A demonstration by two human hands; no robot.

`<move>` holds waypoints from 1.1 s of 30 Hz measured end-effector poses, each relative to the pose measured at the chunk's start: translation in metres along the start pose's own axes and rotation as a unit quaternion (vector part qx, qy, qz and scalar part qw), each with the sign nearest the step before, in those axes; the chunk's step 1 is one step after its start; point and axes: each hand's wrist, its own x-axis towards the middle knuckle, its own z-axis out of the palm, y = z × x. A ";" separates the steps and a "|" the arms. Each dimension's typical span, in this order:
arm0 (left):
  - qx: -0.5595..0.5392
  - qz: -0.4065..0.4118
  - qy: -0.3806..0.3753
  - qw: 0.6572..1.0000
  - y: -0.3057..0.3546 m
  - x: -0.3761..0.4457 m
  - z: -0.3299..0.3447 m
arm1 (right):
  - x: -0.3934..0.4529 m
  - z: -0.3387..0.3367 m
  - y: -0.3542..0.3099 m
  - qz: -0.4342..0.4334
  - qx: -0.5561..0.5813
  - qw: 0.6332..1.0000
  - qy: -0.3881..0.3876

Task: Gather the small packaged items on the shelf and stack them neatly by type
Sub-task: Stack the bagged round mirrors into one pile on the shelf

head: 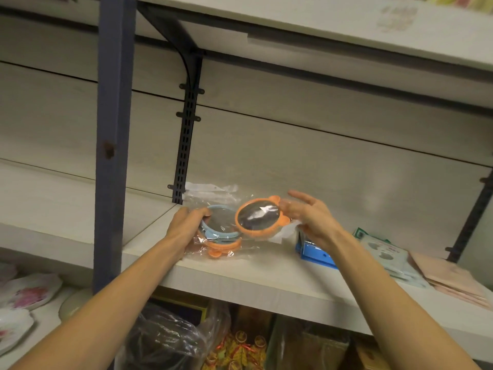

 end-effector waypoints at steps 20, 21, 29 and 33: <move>-0.007 -0.011 0.018 1.000 -0.011 0.011 0.000 | 0.002 0.008 0.038 0.097 -0.150 0.981 0.074; -0.005 -0.005 0.020 1.000 -0.012 0.013 0.000 | -0.003 0.004 0.040 0.110 -0.150 0.981 0.063; -0.016 -0.001 0.019 1.000 -0.011 0.015 0.000 | -0.010 -0.001 0.044 0.050 -0.125 0.987 0.090; 0.016 0.003 0.025 1.000 -0.018 0.023 -0.003 | -0.001 -0.009 0.026 -0.093 -0.137 0.974 0.153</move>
